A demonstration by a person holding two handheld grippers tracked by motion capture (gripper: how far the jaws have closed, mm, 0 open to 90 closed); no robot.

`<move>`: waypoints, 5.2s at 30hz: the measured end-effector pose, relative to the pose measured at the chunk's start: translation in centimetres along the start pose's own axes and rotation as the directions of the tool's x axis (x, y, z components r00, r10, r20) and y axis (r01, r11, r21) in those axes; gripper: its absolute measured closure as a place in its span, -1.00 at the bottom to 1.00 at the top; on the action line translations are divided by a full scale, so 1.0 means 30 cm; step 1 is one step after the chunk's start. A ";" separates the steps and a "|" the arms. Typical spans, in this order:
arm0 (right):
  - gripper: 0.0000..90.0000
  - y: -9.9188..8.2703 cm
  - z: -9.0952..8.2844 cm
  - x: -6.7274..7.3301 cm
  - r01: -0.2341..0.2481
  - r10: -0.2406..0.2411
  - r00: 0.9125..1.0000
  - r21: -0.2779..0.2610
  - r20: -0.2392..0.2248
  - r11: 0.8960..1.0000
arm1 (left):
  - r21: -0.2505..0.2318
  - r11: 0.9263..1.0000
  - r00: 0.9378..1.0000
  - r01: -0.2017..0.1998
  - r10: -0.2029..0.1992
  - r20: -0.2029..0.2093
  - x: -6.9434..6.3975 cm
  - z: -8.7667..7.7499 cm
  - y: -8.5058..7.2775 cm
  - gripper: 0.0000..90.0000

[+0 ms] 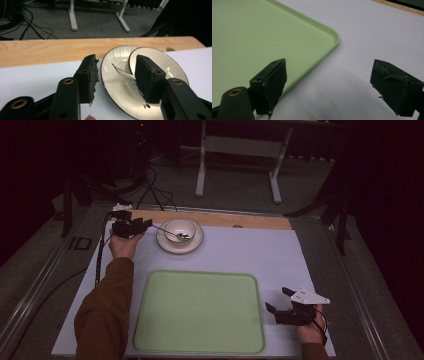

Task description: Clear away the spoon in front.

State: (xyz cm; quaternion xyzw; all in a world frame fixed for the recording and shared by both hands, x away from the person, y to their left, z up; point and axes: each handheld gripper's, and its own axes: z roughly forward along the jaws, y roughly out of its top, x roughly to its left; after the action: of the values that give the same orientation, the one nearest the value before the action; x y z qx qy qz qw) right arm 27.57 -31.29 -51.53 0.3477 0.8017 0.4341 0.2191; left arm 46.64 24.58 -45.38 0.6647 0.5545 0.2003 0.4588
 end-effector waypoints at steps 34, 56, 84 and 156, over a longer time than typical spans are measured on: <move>-0.70 0.000 0.004 0.006 0.017 -0.017 1.000 0.020 0.002 1.000 | -0.132 0.989 0.995 -0.065 0.075 0.071 -0.106 -0.089 0.017 0.99; -0.70 0.000 0.005 0.008 0.017 -0.017 1.000 0.021 -0.002 1.000 | -0.148 0.984 0.993 -0.098 0.106 0.047 -0.073 -0.246 0.059 0.99; -0.70 0.001 -0.002 0.004 0.004 -0.004 1.000 0.000 -0.001 1.000 | -0.136 0.974 0.977 -0.179 0.193 0.095 -0.101 -0.415 0.054 0.99; -0.70 0.007 -0.011 0.009 0.019 -0.020 1.000 -0.028 -0.018 0.999 | -0.125 0.991 0.988 -0.039 0.057 0.143 -0.071 -0.237 -0.142 0.97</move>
State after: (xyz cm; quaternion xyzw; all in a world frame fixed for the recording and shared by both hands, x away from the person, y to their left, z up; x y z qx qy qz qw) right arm 27.25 -31.18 -51.20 0.3327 0.8010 0.4462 0.2207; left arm 38.13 25.23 -44.85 0.6616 0.4898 0.1958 0.5330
